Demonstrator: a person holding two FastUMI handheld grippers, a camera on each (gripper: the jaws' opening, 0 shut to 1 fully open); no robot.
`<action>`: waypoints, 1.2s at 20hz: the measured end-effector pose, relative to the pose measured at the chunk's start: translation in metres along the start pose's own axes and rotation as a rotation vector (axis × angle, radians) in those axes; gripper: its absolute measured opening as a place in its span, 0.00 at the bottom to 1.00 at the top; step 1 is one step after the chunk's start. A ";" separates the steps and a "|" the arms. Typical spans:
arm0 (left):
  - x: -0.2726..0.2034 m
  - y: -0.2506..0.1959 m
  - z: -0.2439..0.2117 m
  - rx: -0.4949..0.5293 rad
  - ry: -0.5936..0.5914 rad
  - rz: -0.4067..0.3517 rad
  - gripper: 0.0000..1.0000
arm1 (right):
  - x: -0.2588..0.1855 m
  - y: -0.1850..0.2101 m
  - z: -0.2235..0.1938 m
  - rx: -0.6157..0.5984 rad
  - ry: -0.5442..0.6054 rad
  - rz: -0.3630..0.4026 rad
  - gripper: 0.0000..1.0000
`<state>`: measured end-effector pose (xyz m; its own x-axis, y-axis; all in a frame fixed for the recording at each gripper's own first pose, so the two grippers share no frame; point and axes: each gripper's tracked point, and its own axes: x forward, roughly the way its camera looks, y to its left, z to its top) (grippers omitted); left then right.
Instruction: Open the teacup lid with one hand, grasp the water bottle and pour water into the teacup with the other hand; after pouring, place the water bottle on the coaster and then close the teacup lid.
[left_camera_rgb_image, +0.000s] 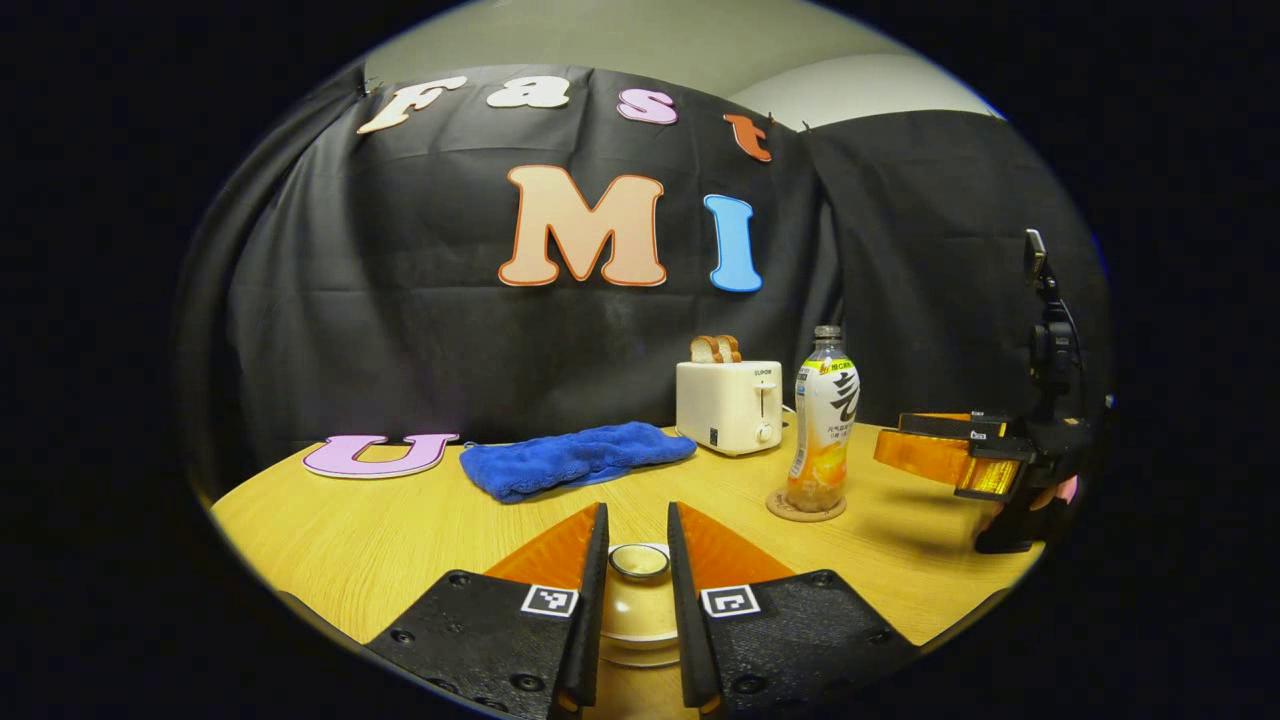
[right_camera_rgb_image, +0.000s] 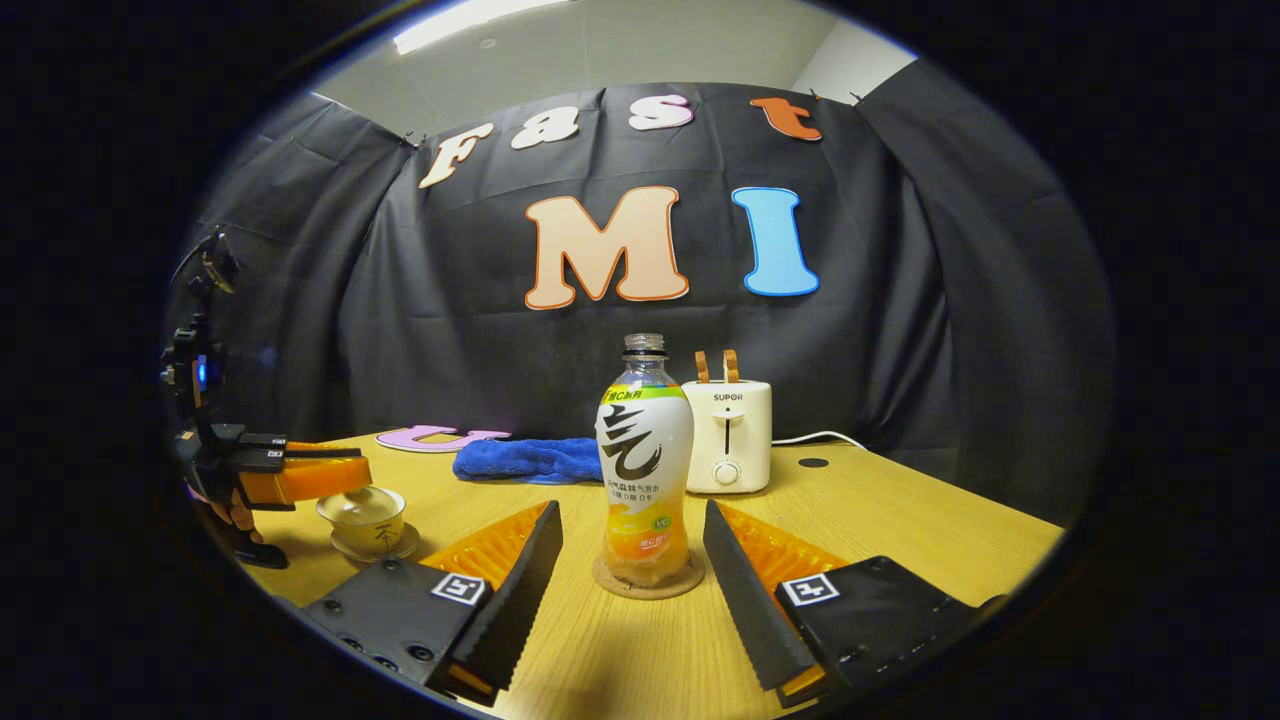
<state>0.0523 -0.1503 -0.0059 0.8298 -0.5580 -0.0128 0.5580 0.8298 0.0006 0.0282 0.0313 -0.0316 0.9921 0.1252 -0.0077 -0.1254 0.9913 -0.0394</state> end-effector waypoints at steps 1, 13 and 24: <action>-0.002 0.001 0.002 -0.003 -0.008 0.000 0.30 | 0.000 0.000 0.000 0.000 0.000 0.000 0.91; -0.017 0.015 0.005 -0.004 -0.025 0.073 0.98 | 0.000 0.000 0.000 0.000 -0.001 0.002 0.91; -0.046 0.055 0.003 -0.001 -0.018 0.259 0.98 | -0.001 0.001 0.000 0.001 0.001 0.002 0.91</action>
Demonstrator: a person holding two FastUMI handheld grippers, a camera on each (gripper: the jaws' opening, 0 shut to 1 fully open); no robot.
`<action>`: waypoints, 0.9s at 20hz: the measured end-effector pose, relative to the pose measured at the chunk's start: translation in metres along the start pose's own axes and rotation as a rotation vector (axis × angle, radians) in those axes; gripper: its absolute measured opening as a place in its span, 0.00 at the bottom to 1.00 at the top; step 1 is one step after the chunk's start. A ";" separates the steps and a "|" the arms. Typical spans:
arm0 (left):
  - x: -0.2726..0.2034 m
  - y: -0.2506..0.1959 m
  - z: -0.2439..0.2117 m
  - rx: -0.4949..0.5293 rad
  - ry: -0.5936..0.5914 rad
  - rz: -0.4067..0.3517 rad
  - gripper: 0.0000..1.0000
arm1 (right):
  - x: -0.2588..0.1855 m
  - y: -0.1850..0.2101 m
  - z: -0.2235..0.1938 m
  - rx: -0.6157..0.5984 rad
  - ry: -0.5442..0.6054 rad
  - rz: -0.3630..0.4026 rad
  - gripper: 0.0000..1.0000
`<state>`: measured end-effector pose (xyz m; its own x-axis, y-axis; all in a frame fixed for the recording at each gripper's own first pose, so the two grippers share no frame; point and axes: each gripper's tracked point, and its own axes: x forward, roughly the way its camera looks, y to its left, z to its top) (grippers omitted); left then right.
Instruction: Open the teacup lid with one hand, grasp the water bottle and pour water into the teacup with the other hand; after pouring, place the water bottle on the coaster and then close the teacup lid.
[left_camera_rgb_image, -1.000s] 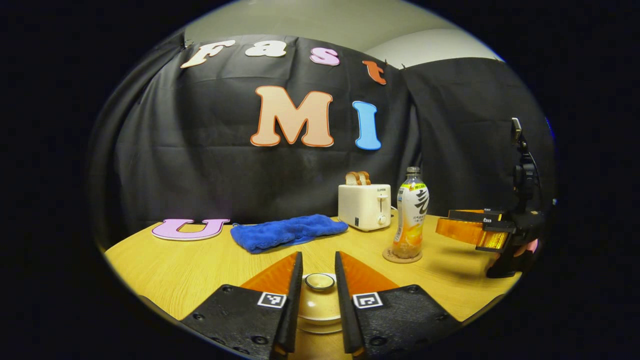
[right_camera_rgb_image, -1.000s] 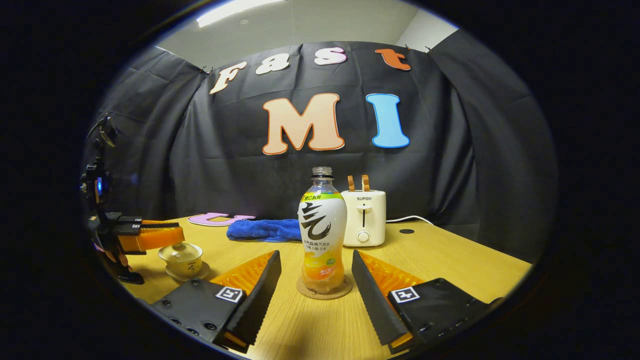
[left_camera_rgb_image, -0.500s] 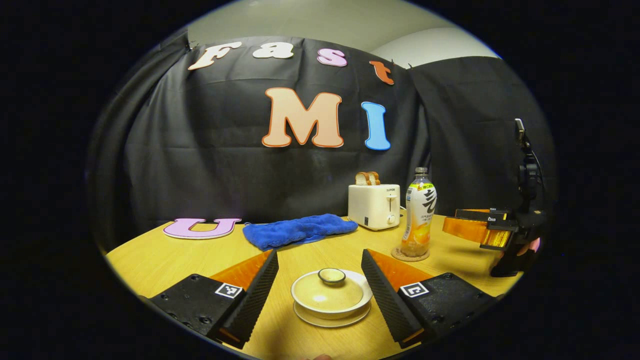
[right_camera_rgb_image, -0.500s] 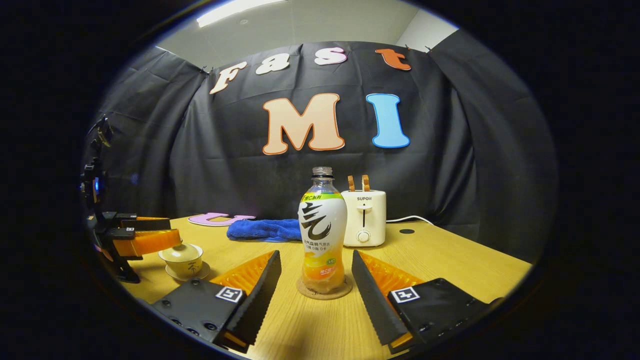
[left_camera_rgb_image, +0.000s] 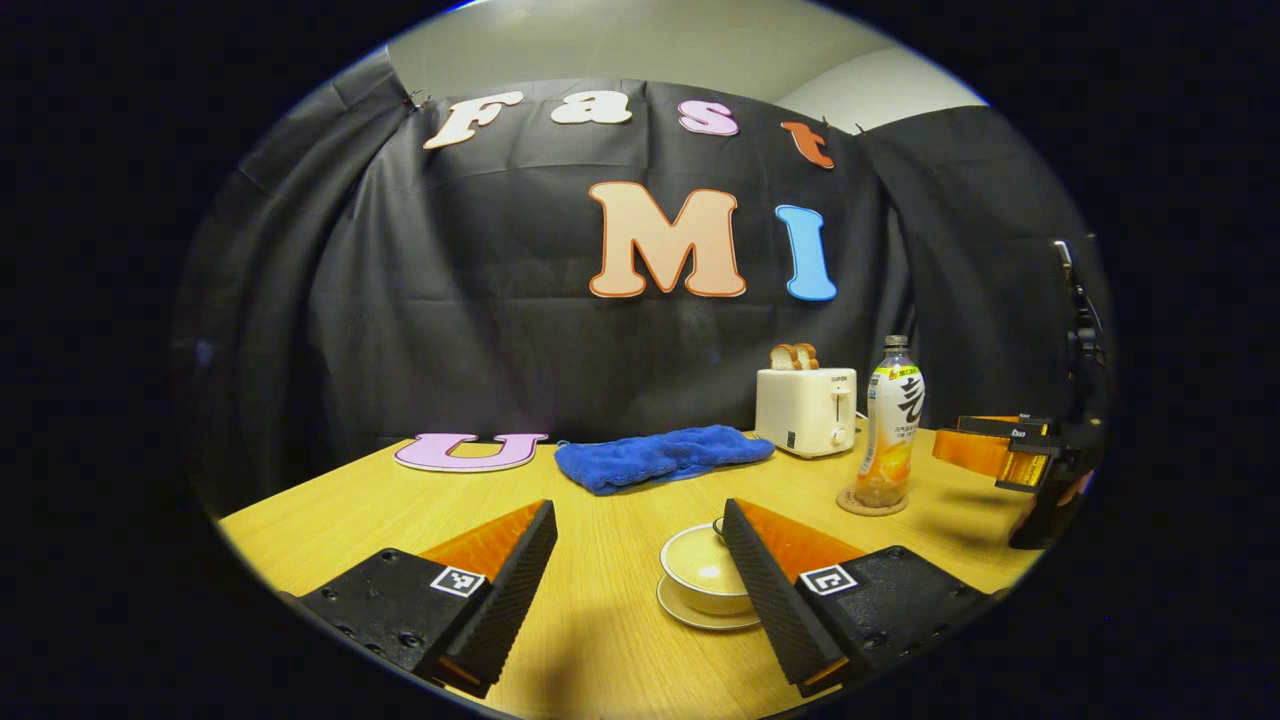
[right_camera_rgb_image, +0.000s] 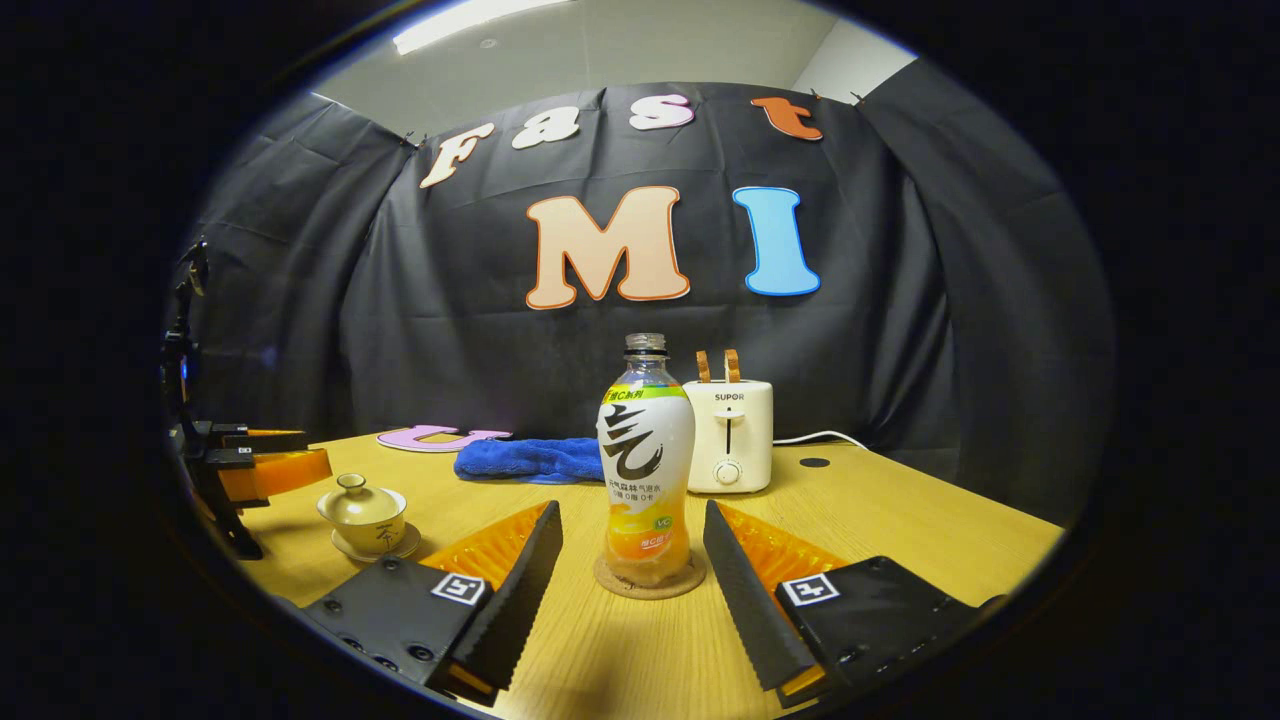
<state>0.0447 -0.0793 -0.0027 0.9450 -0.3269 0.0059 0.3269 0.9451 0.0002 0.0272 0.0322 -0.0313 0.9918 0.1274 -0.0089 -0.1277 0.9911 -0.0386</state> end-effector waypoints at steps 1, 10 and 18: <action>-0.001 0.005 0.000 0.000 0.000 0.021 0.98 | 0.000 0.000 0.000 0.000 0.000 0.000 0.91; -0.012 0.046 0.000 0.006 0.006 0.258 0.98 | -0.001 -0.001 0.000 0.000 0.001 -0.002 0.87; -0.011 0.044 -0.001 0.006 0.008 0.251 0.98 | -0.001 -0.001 0.000 0.000 0.002 -0.002 0.91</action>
